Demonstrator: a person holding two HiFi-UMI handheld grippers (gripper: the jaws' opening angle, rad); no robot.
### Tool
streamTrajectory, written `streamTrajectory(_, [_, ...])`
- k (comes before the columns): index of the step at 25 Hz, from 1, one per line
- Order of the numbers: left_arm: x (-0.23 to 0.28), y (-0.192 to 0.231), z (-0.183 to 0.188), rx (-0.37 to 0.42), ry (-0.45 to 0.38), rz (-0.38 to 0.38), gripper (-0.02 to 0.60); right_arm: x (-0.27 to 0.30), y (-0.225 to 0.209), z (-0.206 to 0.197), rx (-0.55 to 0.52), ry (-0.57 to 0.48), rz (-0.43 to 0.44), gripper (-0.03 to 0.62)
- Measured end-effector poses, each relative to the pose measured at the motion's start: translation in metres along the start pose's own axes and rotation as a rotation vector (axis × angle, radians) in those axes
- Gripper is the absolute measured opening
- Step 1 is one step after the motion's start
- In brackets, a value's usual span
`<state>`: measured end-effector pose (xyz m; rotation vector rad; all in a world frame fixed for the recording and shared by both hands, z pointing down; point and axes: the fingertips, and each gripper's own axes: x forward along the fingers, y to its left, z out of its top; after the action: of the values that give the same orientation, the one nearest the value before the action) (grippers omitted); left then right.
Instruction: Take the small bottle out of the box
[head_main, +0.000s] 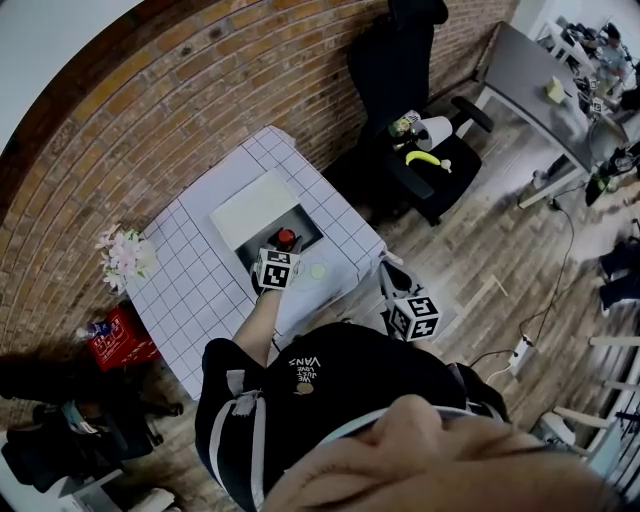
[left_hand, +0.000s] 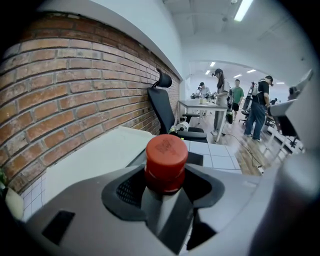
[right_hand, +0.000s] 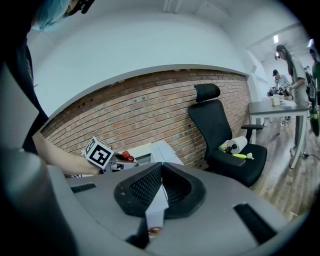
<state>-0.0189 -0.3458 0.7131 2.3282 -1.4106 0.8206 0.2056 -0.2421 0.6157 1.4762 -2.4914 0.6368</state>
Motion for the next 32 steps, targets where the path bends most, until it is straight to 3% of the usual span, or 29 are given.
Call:
streamTrajectory(13, [-0.052, -0.002, 0.016, 0.014, -0.073, -0.019, 0.225, -0.003, 0.034, -0.009, -0.012, 0.004, 0.016, 0.002])
streamTrajectory(32, [-0.131, -0.002, 0.000, -0.001, -0.137, -0.066, 0.225, -0.003, 0.097, -0.019, -0.018, -0.011, 0.043, 0.002])
